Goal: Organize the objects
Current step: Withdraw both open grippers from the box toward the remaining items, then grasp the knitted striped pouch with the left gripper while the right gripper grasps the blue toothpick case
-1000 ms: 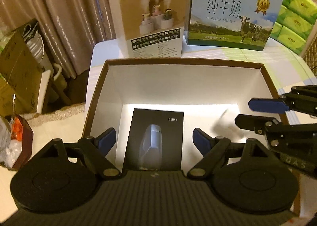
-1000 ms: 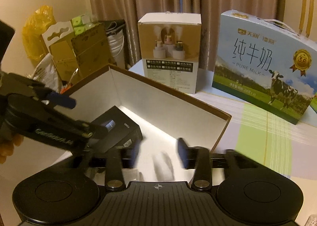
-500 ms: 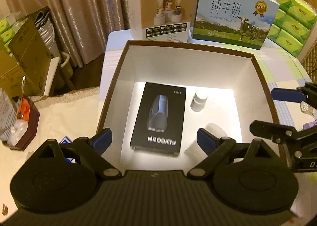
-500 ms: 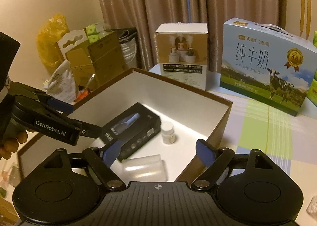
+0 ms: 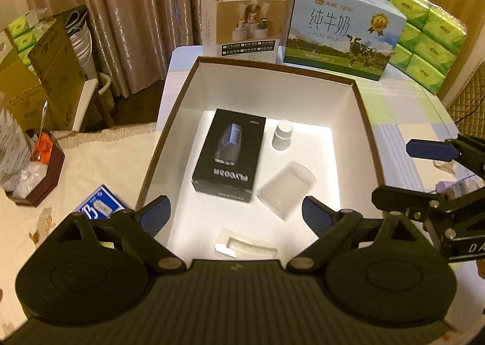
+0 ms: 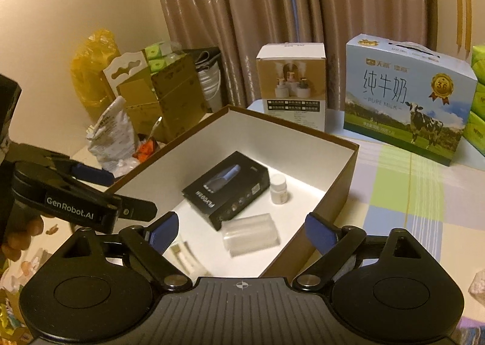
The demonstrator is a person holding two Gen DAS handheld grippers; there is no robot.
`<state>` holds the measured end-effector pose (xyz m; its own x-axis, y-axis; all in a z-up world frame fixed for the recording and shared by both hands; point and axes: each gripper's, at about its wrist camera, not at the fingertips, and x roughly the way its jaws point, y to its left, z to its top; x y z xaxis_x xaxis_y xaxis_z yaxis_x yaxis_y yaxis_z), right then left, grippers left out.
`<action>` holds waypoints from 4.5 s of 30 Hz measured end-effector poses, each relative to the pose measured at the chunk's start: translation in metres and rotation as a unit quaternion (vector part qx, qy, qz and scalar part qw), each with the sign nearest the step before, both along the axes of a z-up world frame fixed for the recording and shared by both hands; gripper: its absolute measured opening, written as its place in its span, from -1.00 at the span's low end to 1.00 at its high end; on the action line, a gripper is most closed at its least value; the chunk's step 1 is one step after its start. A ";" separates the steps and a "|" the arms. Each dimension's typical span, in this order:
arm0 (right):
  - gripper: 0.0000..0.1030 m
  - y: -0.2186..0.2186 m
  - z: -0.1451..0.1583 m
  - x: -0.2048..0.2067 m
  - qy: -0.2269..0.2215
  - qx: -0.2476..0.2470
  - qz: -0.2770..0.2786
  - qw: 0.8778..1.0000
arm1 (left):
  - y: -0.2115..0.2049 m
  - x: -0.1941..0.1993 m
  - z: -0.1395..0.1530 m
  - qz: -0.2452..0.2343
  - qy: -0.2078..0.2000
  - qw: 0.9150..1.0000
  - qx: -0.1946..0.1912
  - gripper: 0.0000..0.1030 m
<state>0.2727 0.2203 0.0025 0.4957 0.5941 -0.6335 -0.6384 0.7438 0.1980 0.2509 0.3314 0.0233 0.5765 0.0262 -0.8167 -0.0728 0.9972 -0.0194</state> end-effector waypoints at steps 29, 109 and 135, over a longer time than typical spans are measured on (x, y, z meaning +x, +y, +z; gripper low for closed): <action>0.74 -0.050 0.016 -0.089 0.017 0.017 -0.010 1.000 | -0.049 -0.107 0.010 0.033 -0.003 0.999 -0.038 0.79; 0.35 -0.365 -0.084 -0.023 0.108 -0.024 -0.308 0.945 | -0.361 0.044 -0.091 -0.273 -0.021 0.961 -0.035 0.73; 0.10 -0.383 -0.095 -0.053 0.128 -0.072 -0.289 0.946 | -0.376 0.049 -0.101 -0.313 0.007 0.949 -0.031 -0.71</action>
